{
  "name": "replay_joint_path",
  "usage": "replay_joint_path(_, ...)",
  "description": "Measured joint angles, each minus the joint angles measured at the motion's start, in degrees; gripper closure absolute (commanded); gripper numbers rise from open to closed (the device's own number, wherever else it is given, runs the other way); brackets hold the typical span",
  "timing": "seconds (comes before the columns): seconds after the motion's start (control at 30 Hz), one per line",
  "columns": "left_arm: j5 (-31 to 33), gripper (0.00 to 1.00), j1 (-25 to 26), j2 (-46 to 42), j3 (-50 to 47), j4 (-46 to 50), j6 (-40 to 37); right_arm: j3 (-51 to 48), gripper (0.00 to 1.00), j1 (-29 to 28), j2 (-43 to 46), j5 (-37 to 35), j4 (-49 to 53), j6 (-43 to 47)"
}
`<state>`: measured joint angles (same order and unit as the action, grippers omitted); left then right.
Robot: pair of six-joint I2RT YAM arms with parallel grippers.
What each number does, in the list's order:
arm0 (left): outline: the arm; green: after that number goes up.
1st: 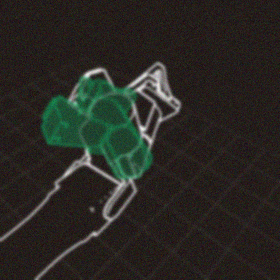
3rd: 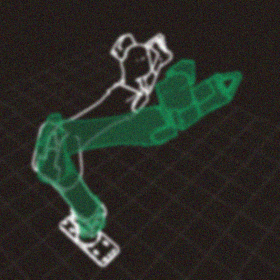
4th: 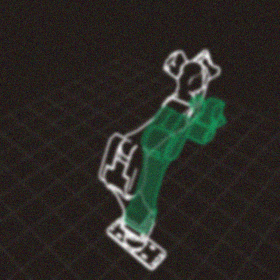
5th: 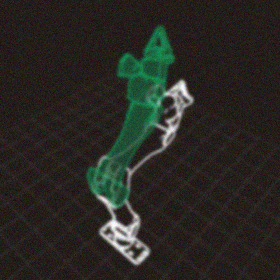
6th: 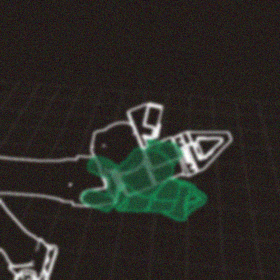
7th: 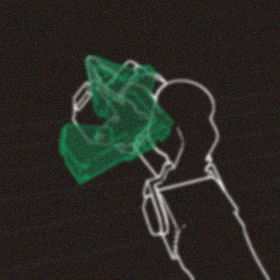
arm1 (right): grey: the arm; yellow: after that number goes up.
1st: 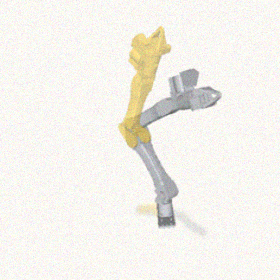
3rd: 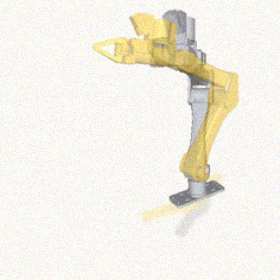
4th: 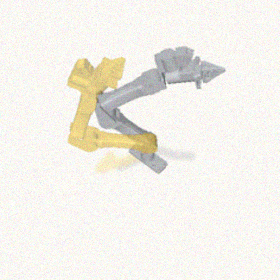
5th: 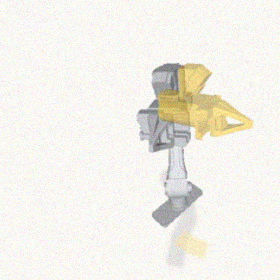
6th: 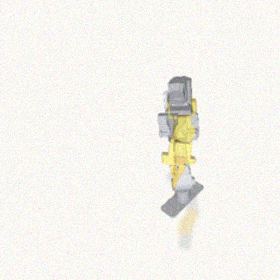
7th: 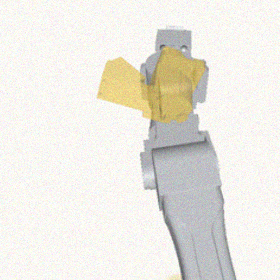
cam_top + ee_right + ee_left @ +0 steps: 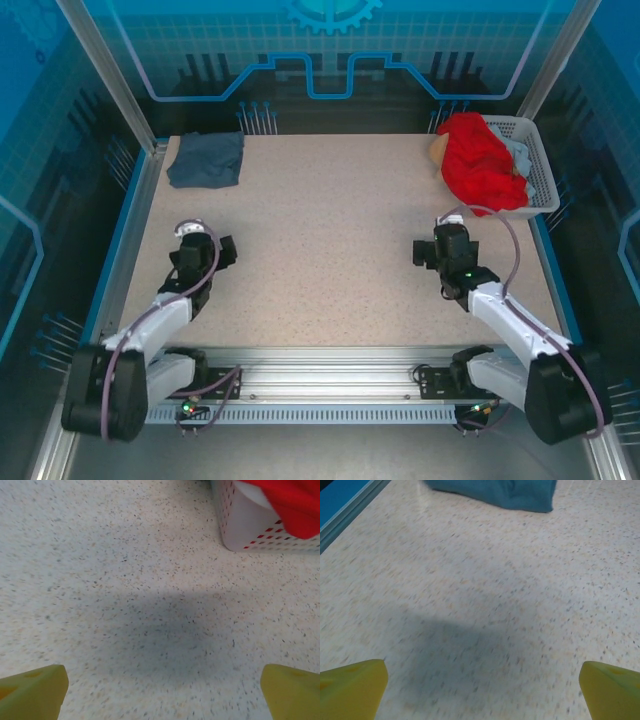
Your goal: Fold and stack the t-shirts
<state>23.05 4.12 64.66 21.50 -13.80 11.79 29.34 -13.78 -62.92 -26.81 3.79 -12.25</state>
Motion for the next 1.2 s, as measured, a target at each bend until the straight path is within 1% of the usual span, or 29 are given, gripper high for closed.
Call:
replay_joint_path(0.1,-0.9,0.01,-1.2,8.5,0.0,-9.5,-1.4,-0.6,0.0,2.3,-7.2,1.2,-9.9,2.4)
replay_joint_path(0.23,-2.8,0.01,-3.1,15.4,0.8,-18.0,-3.4,-1.1,0.0,5.1,-15.0,3.7,-21.7,5.4)
replay_joint_path(0.3,-3.7,0.01,-4.1,17.3,1.0,-21.5,-3.7,-1.1,0.0,5.6,-17.8,5.6,-26.0,7.4)
replay_joint_path(0.4,-4.8,0.01,-4.8,17.9,0.2,-26.6,-4.5,-2.3,0.0,7.1,-20.6,9.0,-34.3,8.6)
replay_joint_path(0.47,-6.0,0.01,-4.5,18.8,-2.7,-35.1,-5.4,-4.9,0.0,8.1,-21.7,10.3,-40.6,8.9)
replay_joint_path(0.53,-6.7,0.01,-4.0,22.8,-6.6,-45.6,-6.5,-7.3,0.0,8.6,-22.0,10.9,-43.9,8.9)
replay_joint_path(0.57,-7.1,0.01,-3.8,24.6,-8.2,-47.7,-6.9,-8.1,0.0,8.6,-22.0,11.0,-44.9,8.9)
replay_joint_path(0.67,-7.5,0.01,-3.8,25.5,-9.4,-47.6,-7.3,-7.9,0.0,8.6,-22.3,11.3,-45.9,8.9)
replay_joint_path(0.77,-8.4,0.01,-3.8,25.3,-4.3,-44.1,-7.7,-7.1,0.0,8.5,-22.6,11.2,-46.9,9.2)
replay_joint_path(0.87,-9.3,0.01,-3.8,24.9,-1.2,-43.5,-7.9,-7.1,0.0,8.5,-22.6,11.1,-47.6,9.4)
replay_joint_path(1.2,-9.7,0.01,-3.8,24.8,-1.1,-41.9,-7.9,-7.1,0.0,8.5,-22.6,11.0,-48.0,9.4)
